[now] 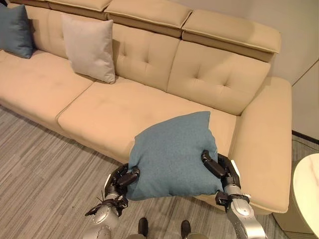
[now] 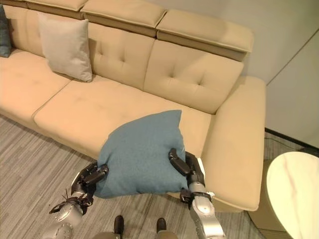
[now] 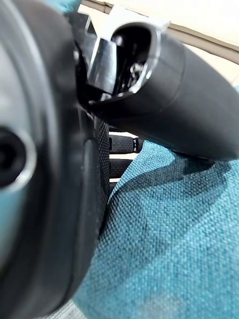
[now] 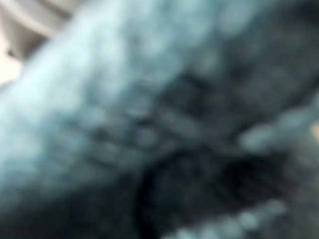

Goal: Pick up all the scattered cushions and arrange them neatly on the sofa.

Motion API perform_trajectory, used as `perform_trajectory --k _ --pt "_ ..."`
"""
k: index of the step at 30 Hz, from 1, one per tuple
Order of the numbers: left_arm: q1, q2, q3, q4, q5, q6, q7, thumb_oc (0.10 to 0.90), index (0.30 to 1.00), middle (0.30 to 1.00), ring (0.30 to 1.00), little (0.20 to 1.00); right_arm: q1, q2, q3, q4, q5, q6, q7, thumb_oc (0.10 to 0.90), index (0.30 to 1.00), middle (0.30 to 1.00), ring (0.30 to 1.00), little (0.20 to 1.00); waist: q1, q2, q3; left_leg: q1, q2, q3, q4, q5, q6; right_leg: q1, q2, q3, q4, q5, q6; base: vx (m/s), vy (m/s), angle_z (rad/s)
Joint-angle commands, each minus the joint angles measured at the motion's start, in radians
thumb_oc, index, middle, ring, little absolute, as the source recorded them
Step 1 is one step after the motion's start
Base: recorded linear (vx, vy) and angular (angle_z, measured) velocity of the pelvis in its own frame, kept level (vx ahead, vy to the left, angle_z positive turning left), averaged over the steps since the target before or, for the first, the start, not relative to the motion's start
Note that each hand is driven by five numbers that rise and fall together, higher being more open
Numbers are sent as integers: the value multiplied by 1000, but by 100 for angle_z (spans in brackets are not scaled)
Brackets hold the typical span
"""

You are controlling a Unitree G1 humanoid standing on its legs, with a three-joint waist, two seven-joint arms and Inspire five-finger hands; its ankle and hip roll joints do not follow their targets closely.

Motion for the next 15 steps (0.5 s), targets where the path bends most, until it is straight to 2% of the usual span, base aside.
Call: perform_trajectory --k 1,2,4,6,9,10,12,14,15 --pt "-83 -42 -36 -185 7 -113 -132 400 300 300 300 300 -66 -14 -17 -173 14 -138 39 400 300 300 300 300 -7 -51 -78 -82 -36 79 157 -138 -1 -14 45 -46 18 -41 -25 5 -42 64" --pt "-83 -42 -36 -185 7 -113 -132 400 300 300 300 300 -66 -14 -17 -173 14 -138 39 400 300 300 300 300 -9 -51 -78 -84 -36 77 160 -140 -1 -14 45 -48 17 -41 -25 31 -12 64" --pt "-76 -43 -38 -184 8 -108 -134 400 300 300 300 300 -63 -13 -26 -181 25 -141 39 400 300 300 300 300 -8 -53 -76 -120 -17 121 171 -118 -5 10 38 -83 -1 -47 -26 83 9 49" --pt "-71 -37 -33 -192 16 -104 -123 400 300 300 300 300 -71 -9 -21 -191 29 -141 31 400 300 300 300 300 6 -59 -81 -186 -3 132 146 -76 -8 23 44 -82 -9 -61 -25 152 33 37" --pt "-70 -37 -27 -201 15 -107 -111 400 300 300 300 300 -83 -7 -19 -191 29 -144 19 400 300 300 300 300 19 -67 -77 -236 3 136 141 -59 -15 37 47 -73 -7 -79 -27 120 53 -1" --pt "-57 -34 -19 -208 16 -108 -112 400 300 300 300 300 -85 -2 -17 -197 22 -142 20 400 300 300 300 300 24 -60 -93 -198 13 132 96 -43 -14 49 55 -66 -1 -88 -22 275 140 -19" --pt "-49 -29 -18 -208 22 -104 -114 400 300 300 300 300 -82 2 -16 -198 16 -142 21 400 300 300 300 300 25 -63 -103 -183 11 131 85 -40 -12 57 51 -65 4 -92 -18 245 130 -14" --pt "-42 -22 -15 -212 25 -100 -111 400 300 300 300 300 -85 10 -9 -198 17 -137 22 400 300 300 300 300 29 -69 -114 -164 5 129 87 -50 -4 65 34 -50 24 -99 -8 236 167 -9" --pt "-39 -13 -10 -216 36 -96 -111 400 300 300 300 300 -86 15 -5 -198 13 -134 31 400 300 300 300 300 34 -75 -118 -137 -7 135 92 -74 14 69 14 -33 67 -103 5 219 193 -31"
